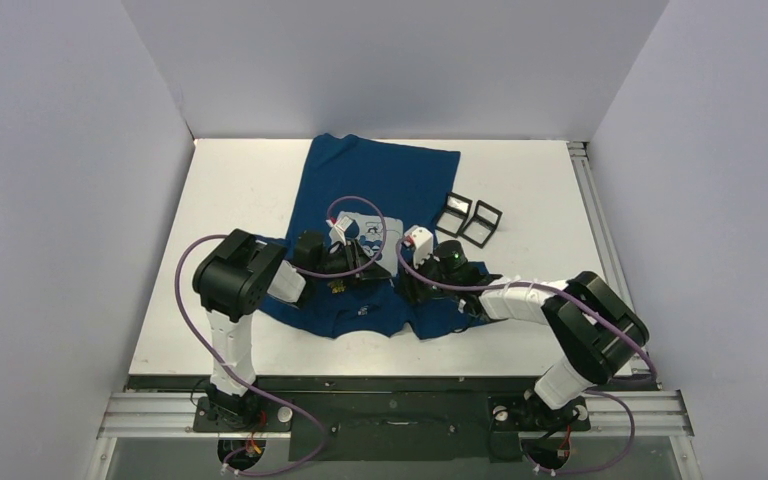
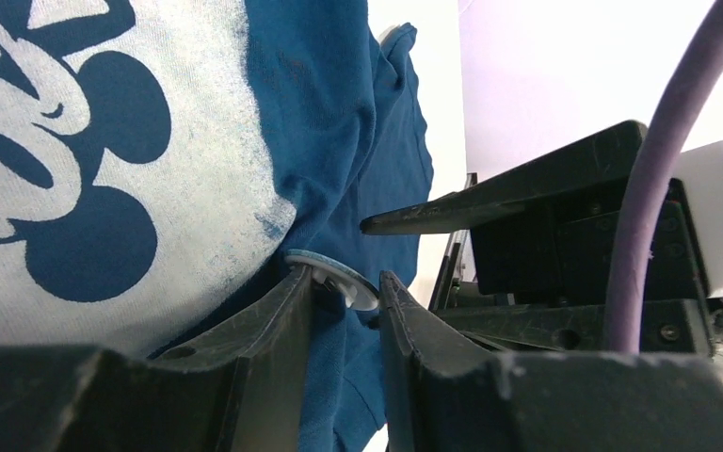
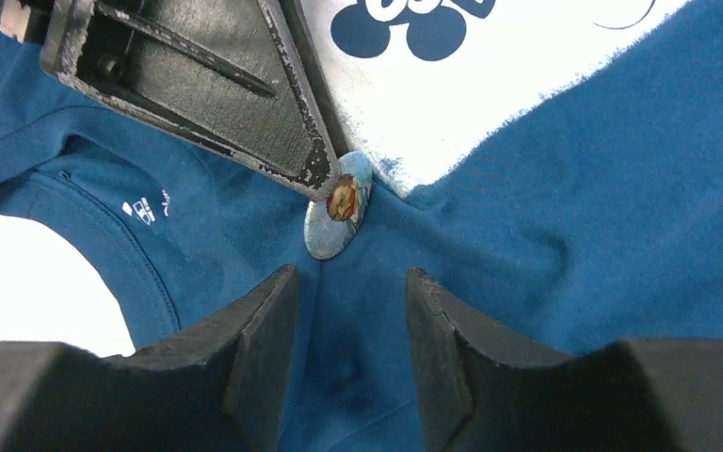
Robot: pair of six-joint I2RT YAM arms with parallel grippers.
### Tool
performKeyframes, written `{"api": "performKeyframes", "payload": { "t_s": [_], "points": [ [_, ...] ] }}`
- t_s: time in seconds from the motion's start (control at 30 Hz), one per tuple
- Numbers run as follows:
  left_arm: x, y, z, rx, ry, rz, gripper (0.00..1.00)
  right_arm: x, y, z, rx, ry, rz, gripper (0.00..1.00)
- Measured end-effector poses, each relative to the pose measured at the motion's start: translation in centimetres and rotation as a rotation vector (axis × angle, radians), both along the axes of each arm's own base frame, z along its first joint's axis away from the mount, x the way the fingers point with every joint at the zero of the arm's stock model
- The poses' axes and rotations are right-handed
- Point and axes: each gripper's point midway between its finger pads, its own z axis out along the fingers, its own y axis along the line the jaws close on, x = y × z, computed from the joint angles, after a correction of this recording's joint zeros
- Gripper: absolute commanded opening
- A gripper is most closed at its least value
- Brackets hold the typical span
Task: Remove the brooch from the garment
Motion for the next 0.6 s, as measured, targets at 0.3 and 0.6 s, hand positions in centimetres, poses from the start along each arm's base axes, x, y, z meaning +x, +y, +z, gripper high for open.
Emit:
{"api": "performKeyframes", "payload": {
  "t_s": [0.3,0.6],
  "points": [
    [-0.3,0.0,-0.2,0.011,-0.005,-0.007,0.27,0.6,0.9,2.6,0.018,0.085,-0.05,0.45],
    [-0.4,-0.1,-0.2,0.011,-0.005,-0.012,0.27,0.0,2.6,3.7,-0.03,0.078,-0.05,0.41]
  ]
}}
